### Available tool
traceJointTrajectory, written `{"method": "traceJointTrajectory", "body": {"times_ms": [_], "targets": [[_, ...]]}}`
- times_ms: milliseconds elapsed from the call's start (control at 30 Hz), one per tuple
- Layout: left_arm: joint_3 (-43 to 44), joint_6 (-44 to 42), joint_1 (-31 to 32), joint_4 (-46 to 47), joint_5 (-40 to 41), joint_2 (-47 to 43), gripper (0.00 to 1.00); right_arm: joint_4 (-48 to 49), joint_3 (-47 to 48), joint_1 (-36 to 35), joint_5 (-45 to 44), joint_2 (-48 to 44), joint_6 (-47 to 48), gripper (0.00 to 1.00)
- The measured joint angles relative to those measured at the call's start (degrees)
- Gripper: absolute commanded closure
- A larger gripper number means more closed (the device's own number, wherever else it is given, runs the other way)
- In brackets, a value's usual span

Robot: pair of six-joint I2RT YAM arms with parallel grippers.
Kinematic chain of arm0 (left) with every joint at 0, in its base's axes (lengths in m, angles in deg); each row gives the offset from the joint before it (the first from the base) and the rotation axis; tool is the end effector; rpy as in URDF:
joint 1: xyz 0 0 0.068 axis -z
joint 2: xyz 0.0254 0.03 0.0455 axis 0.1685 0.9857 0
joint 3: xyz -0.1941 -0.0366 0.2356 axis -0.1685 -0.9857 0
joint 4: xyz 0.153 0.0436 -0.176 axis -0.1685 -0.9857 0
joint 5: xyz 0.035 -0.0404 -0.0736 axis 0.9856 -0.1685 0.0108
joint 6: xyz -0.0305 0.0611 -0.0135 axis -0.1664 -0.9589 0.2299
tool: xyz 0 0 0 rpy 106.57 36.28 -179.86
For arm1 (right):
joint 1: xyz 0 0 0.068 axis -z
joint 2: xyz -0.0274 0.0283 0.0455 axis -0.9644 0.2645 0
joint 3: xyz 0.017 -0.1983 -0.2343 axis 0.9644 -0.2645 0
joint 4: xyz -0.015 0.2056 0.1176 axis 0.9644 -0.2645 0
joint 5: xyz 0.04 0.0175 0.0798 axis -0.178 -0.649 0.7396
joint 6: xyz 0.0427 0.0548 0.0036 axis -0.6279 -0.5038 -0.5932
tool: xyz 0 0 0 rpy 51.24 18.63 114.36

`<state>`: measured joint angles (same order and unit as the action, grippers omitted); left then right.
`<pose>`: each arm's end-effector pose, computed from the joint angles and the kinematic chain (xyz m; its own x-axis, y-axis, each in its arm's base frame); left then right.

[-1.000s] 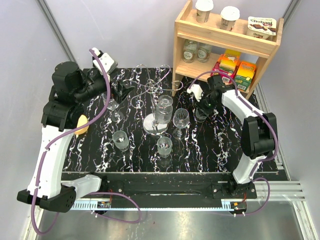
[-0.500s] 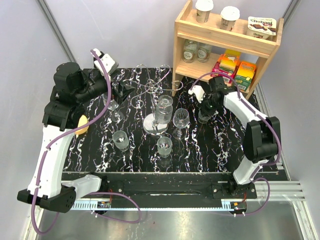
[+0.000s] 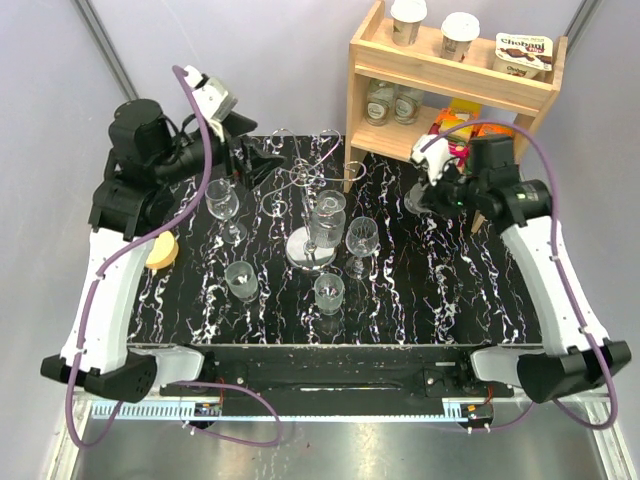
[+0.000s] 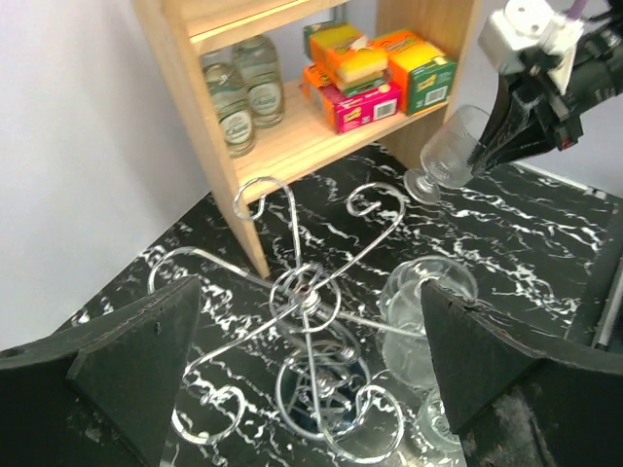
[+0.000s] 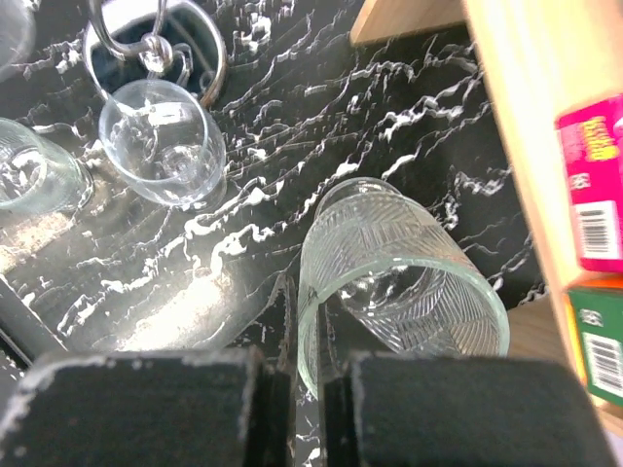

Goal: Place the wine glass upside down on the wine glass rack
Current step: Pick up the wine glass at the center of the board, then turn the wine glass upside down at the wine rack.

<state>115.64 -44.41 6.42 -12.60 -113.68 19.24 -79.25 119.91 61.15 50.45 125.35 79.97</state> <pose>0.1830 -0.0885 0.5476 0.0127 0.1063 -0.9942 0.8022 0.5924 0.0736 0.2234 0.0757 0.4149 -0.2351 -0.6240 -0.7452 -0.7829 0.5759 -0.2353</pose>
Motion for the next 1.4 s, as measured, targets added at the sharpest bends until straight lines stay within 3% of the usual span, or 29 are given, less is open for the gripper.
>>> {"method": "traceJointTrajectory", "body": {"times_ms": [200, 500, 967, 1233, 1400], "targets": [[4.0, 2.1, 5.2, 0.5, -1.1, 4.5, 0.01, -4.1, 11.7, 0.0, 4.2, -2.1, -3.8, 1.0], [5.6, 1.8, 11.4, 1.9, -2.1, 8.7, 0.01, -0.6, 24.9, 0.0, 21.0, -0.6, -14.7, 1.0], [5.0, 0.9, 12.7, 6.7, -8.6, 11.4, 0.01, 18.4, 25.3, 0.0, 40.5, 4.8, -37.5, 1.0], [3.1, 2.4, 12.3, 11.1, -10.5, 11.4, 0.01, 36.5, 22.9, -0.2, 45.9, 6.6, -52.0, 1.0], [1.6, 4.0, 12.2, 13.7, -11.8, 11.4, 0.01, 42.4, 21.1, -1.1, 46.5, 8.7, -57.4, 1.0]]}}
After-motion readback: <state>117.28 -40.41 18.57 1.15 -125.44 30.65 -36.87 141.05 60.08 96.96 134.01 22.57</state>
